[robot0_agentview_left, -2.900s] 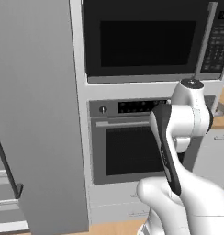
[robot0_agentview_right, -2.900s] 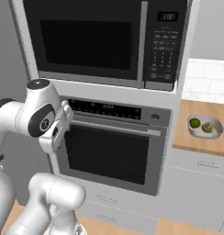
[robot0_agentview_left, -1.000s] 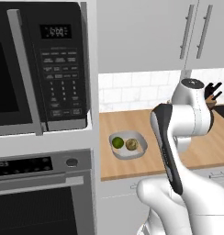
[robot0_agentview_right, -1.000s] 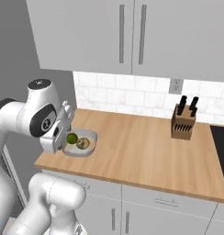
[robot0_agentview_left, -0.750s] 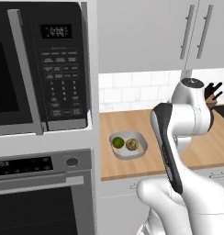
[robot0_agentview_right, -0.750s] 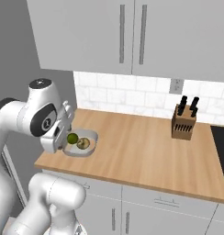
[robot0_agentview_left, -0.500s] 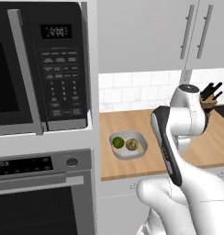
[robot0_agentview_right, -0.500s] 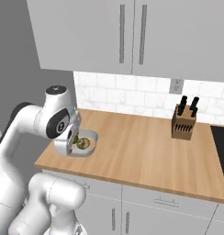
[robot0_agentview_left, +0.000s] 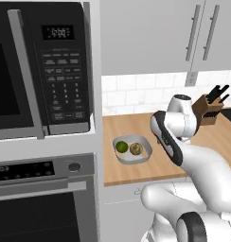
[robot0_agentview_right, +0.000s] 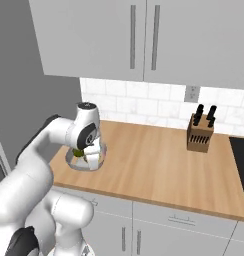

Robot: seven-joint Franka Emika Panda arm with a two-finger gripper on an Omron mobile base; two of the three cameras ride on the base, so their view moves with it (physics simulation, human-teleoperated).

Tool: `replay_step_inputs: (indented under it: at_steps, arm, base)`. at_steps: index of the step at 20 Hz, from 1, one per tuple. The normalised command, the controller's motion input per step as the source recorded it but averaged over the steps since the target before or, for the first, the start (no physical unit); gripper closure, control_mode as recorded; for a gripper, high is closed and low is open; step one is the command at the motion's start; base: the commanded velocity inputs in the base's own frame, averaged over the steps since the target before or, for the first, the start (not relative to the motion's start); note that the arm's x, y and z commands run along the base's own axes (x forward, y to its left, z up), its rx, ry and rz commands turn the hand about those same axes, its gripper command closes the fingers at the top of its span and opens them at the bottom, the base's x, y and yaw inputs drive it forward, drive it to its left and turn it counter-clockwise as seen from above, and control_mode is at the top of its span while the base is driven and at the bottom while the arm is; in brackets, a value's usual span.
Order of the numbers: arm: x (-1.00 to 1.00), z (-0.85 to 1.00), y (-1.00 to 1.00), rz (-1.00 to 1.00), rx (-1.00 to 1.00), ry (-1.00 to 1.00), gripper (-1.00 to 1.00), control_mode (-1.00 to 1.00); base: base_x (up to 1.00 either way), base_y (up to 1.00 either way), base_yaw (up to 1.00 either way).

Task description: Take the meat container that has the chicken drumstick and place it on the second highest rack of the freezer. Then take the vegetable container that has the onion and lime and place it on the highest rack of the freezer.

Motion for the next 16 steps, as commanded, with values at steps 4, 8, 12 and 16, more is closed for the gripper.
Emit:
replay_step_inputs:
  at_steps: [4,8,12,16]
  arm:
    - [0.19,-0.22,-0.33,0.62,0.00,-0.01,-1.00,-1.00]
    - [0.00,-0.11,-0.07,0.52,0.00,-0.18,-1.00,-1.00]
    - [0.00,-0.19,0.00,0.55,0.00,-0.12,-1.00,-1.00]
    - [0.21,-0.17,0.00,0.51,0.00,-0.04,-1.00,-1.00]
  base:
    - [0.00,0.00,0.00]
    - [0.00,0.00,0.00]
    - [0.00,0.00,0.00]
    - [0.00,0.00,0.00]
